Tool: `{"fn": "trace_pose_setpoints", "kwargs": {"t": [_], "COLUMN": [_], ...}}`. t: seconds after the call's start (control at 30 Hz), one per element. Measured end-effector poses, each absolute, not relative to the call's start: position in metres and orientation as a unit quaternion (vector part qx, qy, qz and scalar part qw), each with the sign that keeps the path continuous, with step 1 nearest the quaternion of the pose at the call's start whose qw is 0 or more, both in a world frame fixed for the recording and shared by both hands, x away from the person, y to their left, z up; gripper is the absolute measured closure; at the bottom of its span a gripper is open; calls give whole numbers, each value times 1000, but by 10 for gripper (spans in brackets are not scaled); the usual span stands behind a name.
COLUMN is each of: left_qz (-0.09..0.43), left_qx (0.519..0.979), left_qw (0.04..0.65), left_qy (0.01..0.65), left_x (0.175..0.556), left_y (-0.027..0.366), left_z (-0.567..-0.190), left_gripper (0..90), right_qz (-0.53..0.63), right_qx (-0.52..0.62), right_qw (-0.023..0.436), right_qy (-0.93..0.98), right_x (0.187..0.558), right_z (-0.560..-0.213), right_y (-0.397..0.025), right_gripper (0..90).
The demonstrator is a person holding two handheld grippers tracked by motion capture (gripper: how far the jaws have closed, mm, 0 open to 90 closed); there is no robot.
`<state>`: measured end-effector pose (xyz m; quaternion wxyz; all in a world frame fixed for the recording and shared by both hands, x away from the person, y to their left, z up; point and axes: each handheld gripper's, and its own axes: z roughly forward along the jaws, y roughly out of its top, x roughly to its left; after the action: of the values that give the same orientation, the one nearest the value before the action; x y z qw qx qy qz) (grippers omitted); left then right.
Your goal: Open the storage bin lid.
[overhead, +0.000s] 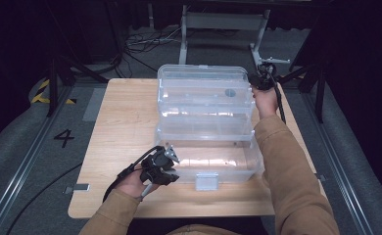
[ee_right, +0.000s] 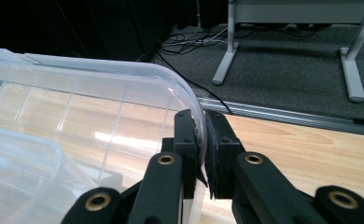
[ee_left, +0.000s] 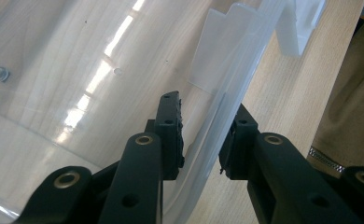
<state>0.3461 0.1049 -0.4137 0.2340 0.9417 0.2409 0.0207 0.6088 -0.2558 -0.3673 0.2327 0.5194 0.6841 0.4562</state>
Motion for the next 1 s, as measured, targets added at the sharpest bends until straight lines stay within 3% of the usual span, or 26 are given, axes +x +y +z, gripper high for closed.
{"fn": "trace_pose_setpoints", "kwargs": {"t": [1.0], "left_qz": [21], "left_qx": [940], "left_qw": [236], "left_qy": [244], "left_x": [346], "left_y": [105], "left_z": [-414], "left_gripper": [723], "right_qz": [450], "right_qx": [536], "right_qw": [200], "right_qy": [686], "right_x": [623], "right_z": [-386], "right_y": [-258], "right_gripper": [838]}}
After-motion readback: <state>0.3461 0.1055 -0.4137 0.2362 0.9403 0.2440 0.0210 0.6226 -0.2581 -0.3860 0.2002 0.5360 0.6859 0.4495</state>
